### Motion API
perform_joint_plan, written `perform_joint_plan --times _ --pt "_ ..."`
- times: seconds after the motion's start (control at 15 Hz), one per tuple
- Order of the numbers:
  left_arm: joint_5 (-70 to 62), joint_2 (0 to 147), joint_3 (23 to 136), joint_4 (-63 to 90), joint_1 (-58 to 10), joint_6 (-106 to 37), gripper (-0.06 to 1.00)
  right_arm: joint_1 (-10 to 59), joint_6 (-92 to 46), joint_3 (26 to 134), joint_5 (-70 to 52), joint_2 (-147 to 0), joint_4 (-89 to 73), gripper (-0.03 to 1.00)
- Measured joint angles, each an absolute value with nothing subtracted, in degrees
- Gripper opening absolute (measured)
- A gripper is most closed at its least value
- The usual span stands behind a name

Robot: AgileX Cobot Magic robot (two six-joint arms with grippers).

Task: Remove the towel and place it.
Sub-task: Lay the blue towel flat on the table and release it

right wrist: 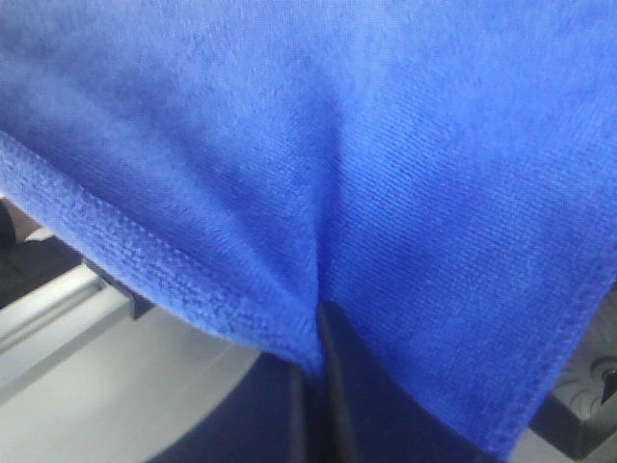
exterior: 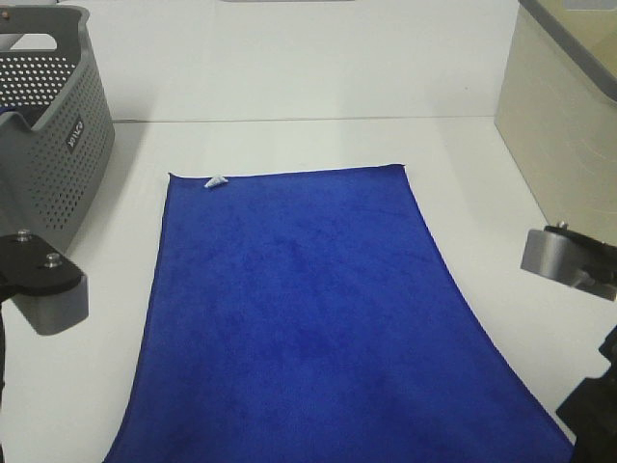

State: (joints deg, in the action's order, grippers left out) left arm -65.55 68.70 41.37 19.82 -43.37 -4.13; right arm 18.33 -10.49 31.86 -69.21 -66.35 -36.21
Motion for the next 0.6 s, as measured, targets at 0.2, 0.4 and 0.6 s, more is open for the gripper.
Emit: perform_joint_plan --times 0.2,0.4,0.6 --pt "-65.55 73.28 41.08 20.28 -43.37 -4.64 0.00 18.33 -11.86 29.74 -69.10 -66.69 -36.78 0.01" --pt "-64.86 80.16 41.08 22.40 -43.37 -6.70 0.00 18.33 -12.49 29.62 -67.44 -71.45 -35.35 0.01" --pt "-61.25 85.83 41.02 23.55 -43.37 -7.28 0.00 18.33 -13.41 29.45 -64.97 -77.81 -33.58 0.01"
